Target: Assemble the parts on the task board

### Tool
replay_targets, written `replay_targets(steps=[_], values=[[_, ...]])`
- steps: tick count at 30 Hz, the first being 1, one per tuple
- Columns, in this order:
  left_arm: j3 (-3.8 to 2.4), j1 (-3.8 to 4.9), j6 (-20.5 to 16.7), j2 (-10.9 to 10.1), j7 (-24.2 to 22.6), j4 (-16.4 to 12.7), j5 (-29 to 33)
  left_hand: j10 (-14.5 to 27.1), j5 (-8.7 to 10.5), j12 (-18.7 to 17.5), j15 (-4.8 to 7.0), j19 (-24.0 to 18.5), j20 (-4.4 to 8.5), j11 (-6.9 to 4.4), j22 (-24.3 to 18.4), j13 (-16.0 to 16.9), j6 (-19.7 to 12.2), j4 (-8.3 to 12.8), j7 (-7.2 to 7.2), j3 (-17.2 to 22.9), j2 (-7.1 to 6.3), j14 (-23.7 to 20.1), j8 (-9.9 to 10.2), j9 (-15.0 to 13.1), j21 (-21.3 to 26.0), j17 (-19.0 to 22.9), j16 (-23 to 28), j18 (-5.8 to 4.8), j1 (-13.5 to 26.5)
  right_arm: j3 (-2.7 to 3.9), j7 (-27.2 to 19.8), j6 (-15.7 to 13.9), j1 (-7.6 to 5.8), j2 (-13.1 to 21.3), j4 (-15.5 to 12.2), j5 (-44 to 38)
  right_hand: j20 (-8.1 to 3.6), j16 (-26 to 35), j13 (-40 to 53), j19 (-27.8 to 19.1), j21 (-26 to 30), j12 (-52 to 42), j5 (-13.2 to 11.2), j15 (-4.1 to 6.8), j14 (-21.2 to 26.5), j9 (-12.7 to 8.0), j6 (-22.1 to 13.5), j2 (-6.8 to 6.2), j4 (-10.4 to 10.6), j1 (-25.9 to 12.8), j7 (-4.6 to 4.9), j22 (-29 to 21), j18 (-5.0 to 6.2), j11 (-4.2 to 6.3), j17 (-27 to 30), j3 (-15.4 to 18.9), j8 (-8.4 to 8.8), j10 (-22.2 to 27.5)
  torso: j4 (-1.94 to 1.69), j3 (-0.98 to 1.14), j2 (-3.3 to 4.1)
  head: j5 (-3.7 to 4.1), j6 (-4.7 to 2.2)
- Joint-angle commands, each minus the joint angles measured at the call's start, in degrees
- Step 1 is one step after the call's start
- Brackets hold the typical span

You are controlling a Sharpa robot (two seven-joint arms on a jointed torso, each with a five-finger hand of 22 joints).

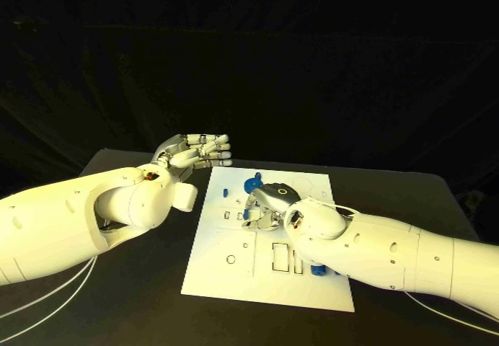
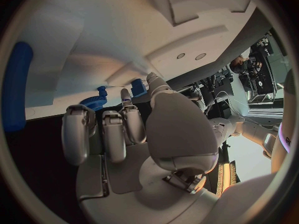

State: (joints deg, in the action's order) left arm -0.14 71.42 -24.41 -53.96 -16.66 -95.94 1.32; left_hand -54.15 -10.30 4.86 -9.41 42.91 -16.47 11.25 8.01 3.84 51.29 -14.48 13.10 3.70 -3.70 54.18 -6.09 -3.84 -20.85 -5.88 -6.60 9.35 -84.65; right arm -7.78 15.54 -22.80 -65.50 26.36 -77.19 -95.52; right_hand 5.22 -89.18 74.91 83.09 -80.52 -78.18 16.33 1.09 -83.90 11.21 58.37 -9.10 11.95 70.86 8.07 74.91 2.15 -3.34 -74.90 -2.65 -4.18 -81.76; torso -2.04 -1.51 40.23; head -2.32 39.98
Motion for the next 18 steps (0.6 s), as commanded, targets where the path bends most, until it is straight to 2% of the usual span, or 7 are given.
replay_targets(steps=[1,7,12,16,18], values=[[-0.04,0.04,1.00,0.05,-0.17,-0.03,-0.20,0.17,0.28,-0.21,0.06,0.12,-0.01,-0.13,-0.09,-0.02,-0.01,0.11,0.08,-0.08,0.07,0.40,0.32,0.01,-0.30,-0.08,0.37,0.87,-0.40,-0.02,0.56,-1.37,0.04,0.37,-0.65,-0.31,0.42,0.36,4.30,-0.15,0.36,0.52,0.92,-0.54,-5.49,-0.07,-0.68,-0.14,0.94,-0.63,0.05,7.31,0.58,-0.12,-12.73,1.69,0.24,0.68,0.00,0.01,-0.01,-0.01,-0.01],[-0.04,0.04,0.99,0.06,-0.18,0.13,-0.20,0.19,0.28,-0.23,0.06,0.11,-0.01,-0.13,-0.10,-0.03,-0.03,0.11,0.07,-0.08,0.07,0.39,0.33,0.02,-0.29,-0.08,0.39,0.87,-0.41,0.00,0.71,-3.61,0.03,1.38,-2.08,-0.27,0.83,0.72,3.21,-0.60,1.30,1.58,1.31,-0.99,-5.31,-0.23,-2.84,-0.45,4.54,1.05,0.70,6.87,0.76,-0.67,-12.06,7.27,0.37,1.82,0.07,0.01,-0.04,0.05,-0.14],[-0.04,0.04,1.10,0.12,-0.03,0.36,-0.20,0.23,0.28,-0.26,0.05,0.09,-0.02,-0.12,-0.10,-0.03,-0.05,0.12,0.05,-0.08,0.08,0.38,0.35,0.02,-0.28,-0.08,0.41,0.86,-0.42,0.14,0.52,-6.19,-0.19,3.15,-4.37,0.06,0.96,0.74,2.75,-0.56,1.33,2.01,1.48,-1.18,-5.30,-0.52,-3.80,-0.57,4.80,1.75,0.96,6.93,0.76,-0.91,-12.04,8.40,0.43,2.19,0.06,0.02,-0.12,0.19,-0.39],[-0.03,0.04,1.40,0.29,2.01,0.94,-2.34,-0.19,0.27,-0.11,0.24,0.41,0.06,-0.27,-0.07,0.05,0.21,0.24,0.03,-0.05,0.13,1.08,0.27,-0.03,-0.47,-0.26,0.18,0.98,-0.60,0.63,-1.08,-8.38,-0.99,6.30,-8.15,2.36,1.02,0.69,2.87,-0.55,1.41,1.74,2.22,-1.19,-5.33,-0.56,-3.49,0.15,4.74,2.51,0.87,6.93,0.78,-0.86,-12.14,8.39,0.03,1.95,0.01,0.01,-0.23,0.48,-0.68],[-0.02,0.04,2.50,0.51,4.91,1.65,-5.39,-4.36,0.31,1.93,1.39,2.69,0.68,-1.35,0.39,0.88,1.45,0.00,-0.54,-0.13,0.38,4.42,-0.27,-0.22,-1.79,-1.09,-1.42,1.15,-0.26,0.86,-3.40,-9.45,-1.88,8.51,-10.21,5.78,1.02,1.41,2.56,-1.60,3.01,2.03,3.22,-1.15,-4.96,-0.64,-3.45,0.42,4.72,2.89,0.85,5.80,1.19,-0.83,-10.78,8.45,-0.09,2.15,0.03,0.07,-0.40,0.66,-0.93]])
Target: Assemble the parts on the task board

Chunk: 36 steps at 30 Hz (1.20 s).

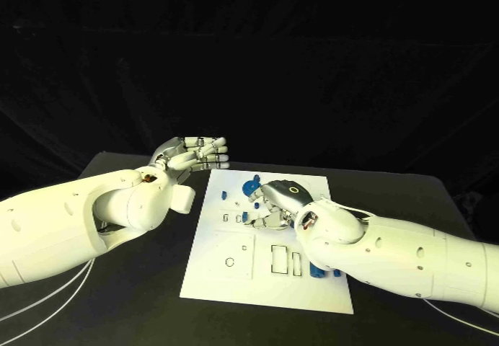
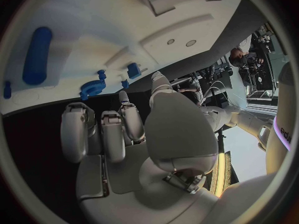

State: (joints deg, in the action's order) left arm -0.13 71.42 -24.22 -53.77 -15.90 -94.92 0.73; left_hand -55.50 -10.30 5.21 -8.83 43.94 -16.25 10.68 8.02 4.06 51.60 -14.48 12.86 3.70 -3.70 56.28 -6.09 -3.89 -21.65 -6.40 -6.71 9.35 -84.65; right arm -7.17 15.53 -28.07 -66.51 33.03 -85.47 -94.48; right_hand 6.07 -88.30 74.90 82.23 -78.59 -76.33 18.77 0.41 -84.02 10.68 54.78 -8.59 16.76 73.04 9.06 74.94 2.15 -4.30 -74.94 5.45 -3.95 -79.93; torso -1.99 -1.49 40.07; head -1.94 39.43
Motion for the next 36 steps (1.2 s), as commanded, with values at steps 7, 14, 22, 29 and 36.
replay_targets(steps=[7,14,22,29,36], values=[[0.00,0.06,9.89,1.94,16.80,4.35,-19.16,-14.39,0.35,6.37,5.66,10.62,4.32,-4.83,2.64,3.15,7.78,-2.03,-3.30,-1.64,1.85,15.45,-2.77,-1.12,-6.74,-5.33,-8.45,1.35,5.58,0.60,-14.98,0.91,-6.03,11.55,-7.78,32.18,-0.42,5.08,-0.83,-5.67,9.30,3.88,1.35,0.34,-2.71,0.01,2.42,3.63,-1.29,3.24,-1.07,0.19,2.99,0.92,-3.72,-0.27,-2.14,3.04,0.21,0.14,-1.05,0.39,-0.53],[0.67,0.76,19.11,6.33,25.61,10.56,-31.76,-19.97,0.45,18.27,9.46,18.87,9.95,-8.13,8.74,12.59,9.43,-1.84,-5.90,-6.30,4.75,22.71,-3.80,-2.10,-18.04,-19.35,-27.40,0.81,14.16,0.66,-19.91,5.36,-8.90,19.17,-10.09,48.54,-0.88,15.81,-9.41,-14.13,25.36,13.98,1.63,0.78,1.30,-0.35,3.15,5.91,-3.62,7.15,-1.33,-10.81,6.04,1.38,9.51,-1.26,-2.84,9.29,0.17,0.40,-1.85,0.58,0.25],[0.98,1.55,23.96,10.93,33.35,14.03,-55.63,-16.75,0.33,43.02,11.02,19.13,12.29,-9.52,22.04,35.33,10.68,-2.23,-7.32,-9.30,6.96,25.96,-7.13,-5.64,-34.92,-59.93,-67.01,0.54,11.75,0.65,-22.54,5.35,-9.52,22.43,-10.57,53.18,-0.17,42.20,-27.65,-22.54,44.84,35.21,1.85,-0.05,9.97,-1.54,1.30,6.02,-4.69,9.23,-0.88,-24.11,8.24,0.79,33.73,-1.89,-2.34,21.17,0.68,0.83,-2.19,-0.09,0.78],[1.01,2.32,28.84,14.86,42.38,16.94,-64.26,-23.41,0.29,63.21,12.57,26.41,13.54,-11.27,42.48,57.78,12.66,-2.14,-9.30,-12.53,7.88,30.92,-11.48,-10.83,-49.50,-74.85,-78.07,-2.24,14.26,0.65,-23.90,4.41,-9.61,23.19,-10.63,53.35,1.71,54.24,-39.74,-26.90,52.70,45.83,1.95,-1.75,15.46,-2.12,1.34,5.47,-3.39,9.87,-0.10,-29.46,8.04,-0.35,39.02,-2.65,-2.70,21.30,1.02,1.13,-2.22,-1.00,0.91],[1.04,2.99,32.49,17.64,48.34,19.19,-65.87,-23.84,0.32,65.62,12.90,27.34,13.86,-11.60,47.39,60.59,11.74,-2.22,-9.76,-15.58,6.83,31.45,-13.96,-15.26,-52.97,-76.63,-79.23,-2.88,16.07,0.65,-23.78,3.71,-9.63,23.46,-10.59,52.78,2.27,56.66,-44.59,-26.51,54.73,48.06,2.26,-2.06,14.94,-2.47,1.32,4.76,-2.95,9.63,0.25,-31.37,8.27,-0.70,39.82,-2.30,-2.76,19.67,0.99,1.21,-2.14,-1.07,1.06]])
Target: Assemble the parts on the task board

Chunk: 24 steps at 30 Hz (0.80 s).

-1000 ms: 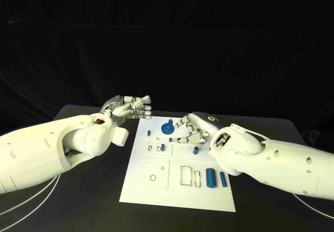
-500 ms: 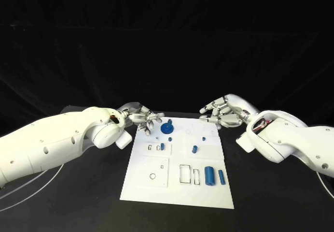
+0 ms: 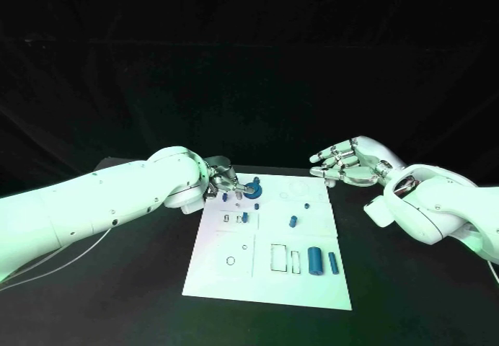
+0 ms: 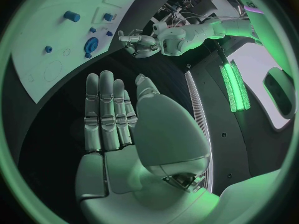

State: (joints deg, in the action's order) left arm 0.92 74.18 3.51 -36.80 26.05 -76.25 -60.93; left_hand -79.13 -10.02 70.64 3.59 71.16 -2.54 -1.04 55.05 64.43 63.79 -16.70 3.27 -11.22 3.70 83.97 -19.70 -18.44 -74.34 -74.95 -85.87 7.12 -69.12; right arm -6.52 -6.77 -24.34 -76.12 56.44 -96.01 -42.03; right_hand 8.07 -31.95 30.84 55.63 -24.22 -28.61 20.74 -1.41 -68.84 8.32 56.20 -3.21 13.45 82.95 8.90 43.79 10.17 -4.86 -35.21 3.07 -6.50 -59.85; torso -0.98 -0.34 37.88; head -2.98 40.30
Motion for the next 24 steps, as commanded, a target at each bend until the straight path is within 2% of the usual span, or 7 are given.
replay_targets(steps=[1,4,8,11,16,24], values=[[0.01,0.28,4.71,1.00,6.94,0.74,-4.37,-0.12,0.07,0.16,0.46,0.03,0.15,0.13,0.48,0.22,-0.65,0.02,-0.12,-1.07,-1.45,3.70,-0.47,-1.06,-0.39,-7.93,0.03,-0.65,0.55,0.00,-1.38,-0.06,-0.02,0.08,-0.04,0.20,0.31,0.52,-0.84,0.07,0.52,0.48,0.37,-0.31,-0.17,-0.14,-0.11,-0.68,0.40,-0.33,0.50,-0.36,0.24,-0.20,0.15,0.13,-0.21,-0.43,-0.04,0.08,0.08,-0.04,0.21],[0.05,0.38,4.39,1.84,8.16,1.21,-4.56,-0.08,-0.14,0.37,0.43,-0.20,0.10,0.06,0.97,0.57,-1.08,-0.11,-0.06,-0.95,-4.48,3.72,-1.00,-2.50,-0.82,-8.04,-0.02,-0.68,1.50,0.00,-1.12,-0.18,-0.02,0.11,-0.01,-0.06,0.39,0.84,-1.44,0.09,0.82,0.66,0.68,-0.40,-0.17,-0.18,-0.12,-0.81,0.45,-0.39,0.66,-0.64,0.23,-0.32,0.23,0.25,-0.24,-0.57,-0.04,0.08,0.16,-0.14,0.48],[0.07,0.43,4.91,2.82,8.98,1.92,-4.68,-0.54,-0.19,1.10,0.58,0.37,0.14,0.01,2.45,1.58,-1.24,-0.18,-0.27,0.67,-5.84,3.91,-1.45,-3.84,-1.70,-8.46,-0.26,-0.89,2.66,-0.01,-1.06,-0.52,-0.02,0.08,0.03,-0.37,0.49,1.23,-2.27,0.25,1.18,0.82,1.52,-0.50,-0.30,-0.25,-0.11,-0.97,0.56,-0.54,0.82,-1.01,0.24,-0.46,0.29,0.45,-0.32,-0.80,0.00,-0.02,0.09,-0.20,0.77],[0.09,0.43,5.78,3.63,9.43,2.71,-4.48,-0.63,-0.19,1.23,0.61,0.48,0.16,-0.02,2.74,1.79,-1.35,-0.17,-0.29,1.20,-6.00,3.86,-1.51,-4.21,-1.89,-8.23,-0.12,-0.92,2.92,-0.01,-1.28,-1.03,-0.02,0.00,0.01,-1.02,0.63,1.78,-3.13,0.19,1.70,1.07,3.04,-0.67,-0.04,-0.31,-0.17,-1.21,0.70,-0.70,0.93,-1.45,0.22,-0.61,0.37,0.66,-0.43,-0.55,0.12,0.02,0.25,-0.42,0.92],[0.29,0.39,7.24,5.04,9.86,4.23,-4.45,-0.51,-0.19,1.09,0.61,0.42,0.18,-0.01,2.80,1.73,-1.66,-0.10,-0.27,2.11,-5.67,3.73,-1.49,-4.73,-1.99,-7.82,0.14,-0.92,2.72,-0.01,-1.49,-1.69,-0.02,-0.07,-0.01,-1.30,0.69,2.07,-3.60,0.17,1.99,1.16,3.73,-0.73,0.09,-0.35,-0.21,-1.26,0.73,-0.67,0.97,-1.71,0.22,-0.66,0.40,0.70,-0.51,-0.43,0.27,0.05,0.45,-0.38,1.00],[0.45,0.29,8.82,6.50,10.09,5.51,-5.31,-0.32,-0.17,0.87,0.56,0.39,0.17,0.05,2.93,1.56,-1.95,-0.10,-0.20,2.73,-5.60,3.57,-1.43,-5.12,-2.09,-7.37,0.44,-0.94,2.46,-0.01,-1.26,-1.92,-0.02,0.01,-0.10,-1.41,0.74,2.28,-3.92,0.13,2.20,1.21,4.13,-0.78,0.19,-0.38,-0.28,-1.26,0.78,-0.70,1.01,-1.89,0.22,-0.71,0.43,0.72,-0.55,-0.36,0.13,0.09,0.39,-0.28,1.47]])
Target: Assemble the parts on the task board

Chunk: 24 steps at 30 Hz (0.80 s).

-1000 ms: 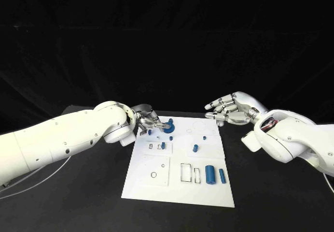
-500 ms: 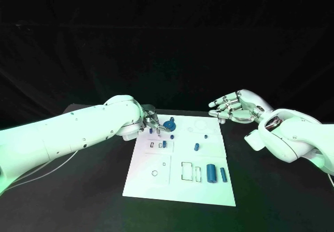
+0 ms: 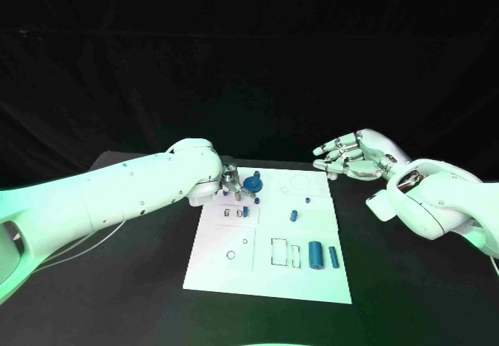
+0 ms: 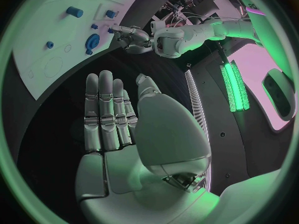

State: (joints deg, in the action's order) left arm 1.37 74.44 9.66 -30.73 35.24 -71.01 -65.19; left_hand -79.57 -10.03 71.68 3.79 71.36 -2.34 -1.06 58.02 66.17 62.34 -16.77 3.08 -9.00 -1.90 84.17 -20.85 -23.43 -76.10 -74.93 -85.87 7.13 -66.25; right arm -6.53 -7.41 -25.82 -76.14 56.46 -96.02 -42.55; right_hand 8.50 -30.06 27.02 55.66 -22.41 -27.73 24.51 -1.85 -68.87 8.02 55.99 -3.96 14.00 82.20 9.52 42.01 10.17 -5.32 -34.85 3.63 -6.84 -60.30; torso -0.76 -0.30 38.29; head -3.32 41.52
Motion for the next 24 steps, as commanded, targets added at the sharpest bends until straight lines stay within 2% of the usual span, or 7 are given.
replay_targets(steps=[1,5,13,20,24], values=[[0.00,0.01,2.85,0.58,0.90,0.39,-1.14,0.16,-0.16,-0.22,0.35,0.18,-0.03,0.09,-0.03,-0.22,-0.56,-0.04,0.01,0.60,0.05,3.34,-0.27,-0.20,-0.34,-7.30,0.49,-0.95,-0.42,0.01,-0.59,-0.46,-0.01,-0.03,-0.08,-0.90,0.32,0.39,-0.11,0.11,0.39,0.33,0.37,-0.35,0.22,-0.08,-0.07,-0.51,0.23,0.05,0.40,-0.12,0.21,-0.25,0.07,0.16,-0.20,0.09,-0.09,0.06,0.00,0.07,0.26],[0.07,-0.08,3.36,1.11,0.80,0.86,-1.19,0.29,-0.13,-0.37,0.31,0.10,-0.05,0.13,-0.06,-0.35,-0.70,-0.06,0.06,0.82,0.28,3.24,-0.23,-0.40,-0.34,-7.04,0.66,-0.94,-0.35,0.01,-0.49,-0.56,-0.01,-0.16,-0.03,-0.92,0.35,0.53,-0.36,0.10,0.55,0.35,0.79,-0.37,0.26,-0.10,-0.08,-0.52,0.26,0.05,0.42,-0.26,0.22,-0.27,0.07,0.17,-0.26,0.13,0.00,0.08,0.14,0.01,0.46],[0.19,-0.28,4.45,1.82,0.57,1.76,0.03,3.65,-0.01,-4.92,-0.30,-0.57,-0.33,0.92,-0.66,-5.10,-2.73,0.01,0.93,1.17,0.74,3.24,0.98,-1.23,-0.10,-7.02,0.75,-0.82,-0.13,0.01,-0.29,-0.64,-0.01,-0.25,0.05,-1.22,0.39,0.67,-0.61,0.07,0.71,0.39,1.14,-0.41,0.34,-0.11,-0.12,-0.58,0.28,0.06,0.44,-0.39,0.22,-0.31,0.08,0.19,-0.31,0.22,0.06,0.06,0.29,-0.11,0.57],[0.23,-0.43,6.21,2.01,0.56,1.97,0.60,5.51,-0.02,-7.12,-0.73,1.13,-0.60,1.41,2.40,-7.19,-3.76,0.04,1.45,1.37,1.00,4.45,1.77,-1.89,-1.62,-10.60,-1.48,-1.35,-0.75,0.01,-0.14,-0.55,-0.01,-0.37,0.13,-1.33,0.40,0.70,-0.66,0.06,0.75,0.40,1.20,-0.42,0.36,-0.12,-0.12,-0.60,0.30,0.04,0.45,-0.42,0.21,-0.32,0.09,0.21,-0.33,0.24,0.03,0.09,0.30,-0.15,0.72],[0.27,-0.56,7.00,2.14,0.55,2.07,0.92,6.48,-0.02,-8.19,-0.94,1.27,-0.74,1.66,2.76,-8.23,-4.31,0.04,1.72,1.48,1.11,4.55,2.19,-2.13,-1.88,-10.91,-1.69,-1.40,-1.09,0.00,-0.07,-0.45,0.00,-0.45,0.13,-1.27,0.42,0.79,-0.80,0.05,0.84,0.40,1.34,-0.43,0.39,-0.10,-0.03,-0.54,0.29,0.12,0.42,-0.50,0.22,-0.30,0.09,0.16,-0.42,0.25,0.08,0.11,0.28,-0.25,0.83]])
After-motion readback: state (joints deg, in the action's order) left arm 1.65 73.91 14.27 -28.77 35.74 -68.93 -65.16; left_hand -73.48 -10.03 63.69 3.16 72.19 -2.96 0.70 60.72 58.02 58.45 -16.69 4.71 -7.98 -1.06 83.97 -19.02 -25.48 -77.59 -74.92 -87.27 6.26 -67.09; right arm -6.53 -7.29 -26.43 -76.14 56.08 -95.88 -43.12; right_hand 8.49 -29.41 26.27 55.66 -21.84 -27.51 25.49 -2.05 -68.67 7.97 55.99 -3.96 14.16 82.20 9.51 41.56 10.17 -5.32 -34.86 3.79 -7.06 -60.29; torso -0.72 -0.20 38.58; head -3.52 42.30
